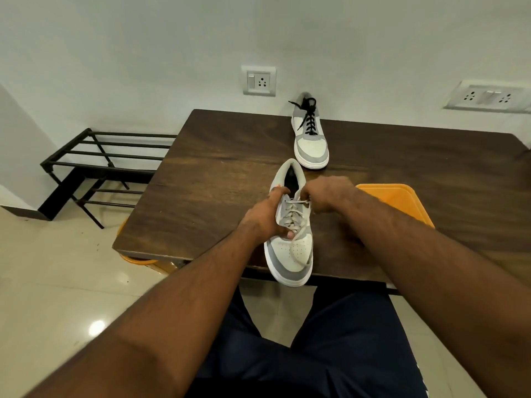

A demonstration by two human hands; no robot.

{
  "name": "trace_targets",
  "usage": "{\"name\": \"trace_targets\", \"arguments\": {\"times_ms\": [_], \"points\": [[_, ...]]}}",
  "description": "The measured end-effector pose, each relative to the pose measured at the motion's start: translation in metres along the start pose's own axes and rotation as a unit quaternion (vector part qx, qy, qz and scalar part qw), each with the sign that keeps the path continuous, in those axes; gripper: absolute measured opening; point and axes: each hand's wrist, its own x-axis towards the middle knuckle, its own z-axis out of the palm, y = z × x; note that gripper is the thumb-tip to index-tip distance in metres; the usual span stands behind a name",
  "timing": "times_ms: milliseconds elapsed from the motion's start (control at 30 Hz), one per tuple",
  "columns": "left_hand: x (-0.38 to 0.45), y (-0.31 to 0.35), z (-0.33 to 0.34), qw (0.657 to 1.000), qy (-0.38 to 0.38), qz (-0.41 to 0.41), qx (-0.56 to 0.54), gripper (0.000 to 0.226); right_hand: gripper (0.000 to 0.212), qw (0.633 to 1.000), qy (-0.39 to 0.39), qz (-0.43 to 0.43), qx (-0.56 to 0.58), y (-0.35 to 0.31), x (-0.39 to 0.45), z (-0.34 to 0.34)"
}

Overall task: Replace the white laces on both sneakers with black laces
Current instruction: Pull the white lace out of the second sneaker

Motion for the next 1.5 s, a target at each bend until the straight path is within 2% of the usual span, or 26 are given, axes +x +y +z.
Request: {"name": "trace_targets", "arguments": {"times_ms": [100, 167, 233, 267, 333, 400, 533, 600, 667, 733, 833, 867, 900, 1000, 1067, 1100, 1133, 1167, 1200, 1233, 1267, 1300, 1333, 1400, 1467, 1500], "points": [[-0.002, -0.005, 0.0, 1.0, 0.002, 0.022, -0.016, 0.097, 0.037, 1.0, -0.001, -0.001, 0.003, -0.005, 0.0, 0.013], [-0.003, -0.007, 0.002, 0.999, -0.003, 0.051, 0.008, 0.099, 0.035, 0.988, -0.048, -0.023, 0.148, 0.001, 0.002, 0.021], [-0.003, -0.008, 0.004, 0.997, -0.014, 0.06, 0.051, 0.098, 0.029, 0.94, -0.094, -0.041, 0.324, 0.011, -0.003, 0.022], [-0.003, -0.007, 0.006, 0.996, -0.02, 0.057, 0.064, 0.095, 0.027, 0.924, -0.098, -0.05, 0.365, 0.015, -0.005, 0.022], [-0.002, -0.003, 0.007, 0.997, -0.02, 0.055, 0.052, 0.086, 0.025, 0.916, -0.083, -0.065, 0.387, 0.015, -0.009, 0.021], [-0.002, 0.003, 0.003, 0.999, -0.014, 0.038, -0.024, 0.074, 0.026, 0.914, -0.065, -0.068, 0.396, 0.011, -0.009, 0.021], [-0.003, 0.009, -0.014, 0.986, 0.004, 0.0, -0.169, 0.031, 0.031, 0.952, 0.021, -0.047, 0.303, 0.012, -0.008, 0.02], [-0.002, 0.007, -0.021, 0.979, 0.014, -0.022, -0.203, 0.02, 0.031, 0.962, 0.007, -0.025, 0.27, 0.017, -0.01, 0.022], [-0.001, 0.003, -0.027, 0.955, 0.014, -0.061, -0.291, 0.022, 0.026, 0.961, -0.015, -0.01, 0.277, 0.02, -0.011, 0.026], [0.001, -0.004, -0.03, 0.911, 0.025, -0.1, -0.4, 0.027, 0.011, 0.952, -0.016, -0.008, 0.307, 0.023, -0.013, 0.031], [0.002, -0.011, -0.029, 0.855, 0.06, -0.128, -0.499, 0.029, 0.025, 0.925, 0.04, 0.007, 0.379, 0.026, -0.013, 0.031], [0.002, -0.011, -0.027, 0.836, 0.076, -0.138, -0.526, 0.027, 0.033, 0.892, 0.075, 0.028, 0.444, 0.025, -0.014, 0.031], [0.003, -0.011, -0.026, 0.817, 0.099, -0.154, -0.547, 0.023, 0.038, 0.84, 0.112, 0.057, 0.528, 0.023, -0.014, 0.031], [0.004, -0.008, -0.025, 0.785, 0.176, -0.218, -0.552, 0.007, 0.031, 0.617, 0.202, 0.148, 0.746, 0.014, -0.013, 0.028], [0.006, -0.01, -0.028, 0.756, 0.208, -0.26, -0.564, 0.019, 0.021, 0.444, 0.232, 0.184, 0.846, 0.014, -0.012, 0.026], [0.006, -0.014, -0.033, 0.739, 0.223, -0.278, -0.572, 0.023, 0.018, 0.405, 0.238, 0.197, 0.861, 0.016, -0.011, 0.025], [0.005, -0.017, -0.038, 0.72, 0.247, -0.295, -0.577, 0.025, 0.014, 0.43, 0.244, 0.21, 0.843, 0.021, -0.01, 0.025], [0.005, -0.022, -0.043, 0.705, 0.286, -0.316, -0.567, 0.029, 0.014, 0.526, 0.246, 0.222, 0.783, 0.027, -0.009, 0.028], [0.004, -0.029, -0.046, 0.701, 0.327, -0.343, -0.533, 0.04, 0.024, 0.672, 0.225, 0.229, 0.667, 0.035, -0.007, 0.032], [0.002, -0.035, -0.048, 0.717, 0.363, -0.372, -0.465, 0.055, 0.035, 0.802, 0.183, 0.232, 0.52, 0.041, -0.007, 0.035], [-0.002, -0.037, -0.049, 0.75, 0.382, -0.387, -0.375, 0.069, 0.043, 0.88, 0.138, 0.232, 0.391, 0.043, -0.01, 0.035], [-0.005, -0.038, -0.046, 0.792, 0.393, -0.372, -0.282, 0.077, 0.047, 0.918, 0.11, 0.232, 0.301, 0.042, -0.012, 0.032], [-0.008, -0.037, -0.04, 0.841, 0.39, -0.323, -0.191, 0.077, 0.051, 0.934, 0.109, 0.234, 0.248, 0.039, -0.015, 0.027], [-0.012, -0.028, -0.031, 0.935, 0.314, -0.159, -0.042, 0.072, 0.049, 0.937, 0.183, 0.213, 0.209, 0.031, -0.016, 0.021], [-0.008, -0.017, -0.023, 0.98, 0.19, -0.025, 0.061, 0.072, 0.041, 0.931, 0.231, 0.111, 0.26, 0.02, -0.009, 0.017], [-0.005, -0.01, -0.022, 0.986, 0.138, 0.003, 0.09, 0.071, 0.041, 0.929, 0.211, 0.05, 0.3, 0.013, -0.007, 0.017]]}}
